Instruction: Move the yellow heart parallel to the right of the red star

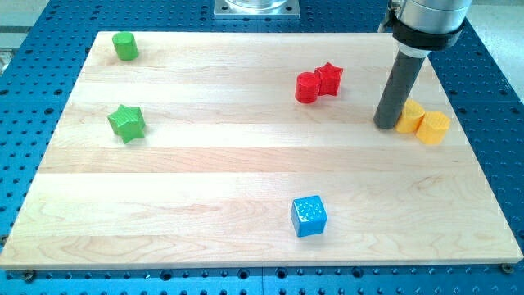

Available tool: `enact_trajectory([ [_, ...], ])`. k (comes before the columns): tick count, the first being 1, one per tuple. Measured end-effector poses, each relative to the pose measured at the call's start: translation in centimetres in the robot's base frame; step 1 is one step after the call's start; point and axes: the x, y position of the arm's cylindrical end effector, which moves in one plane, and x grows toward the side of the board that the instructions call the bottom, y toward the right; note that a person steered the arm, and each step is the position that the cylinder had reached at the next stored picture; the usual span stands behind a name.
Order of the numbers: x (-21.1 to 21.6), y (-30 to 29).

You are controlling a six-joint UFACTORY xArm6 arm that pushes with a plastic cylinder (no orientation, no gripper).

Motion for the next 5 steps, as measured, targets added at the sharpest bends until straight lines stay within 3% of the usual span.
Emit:
enact_trajectory([
  [2,-0.7,-0.7],
  [3,6.8,1.0],
  [5,-0.6,5.0],
])
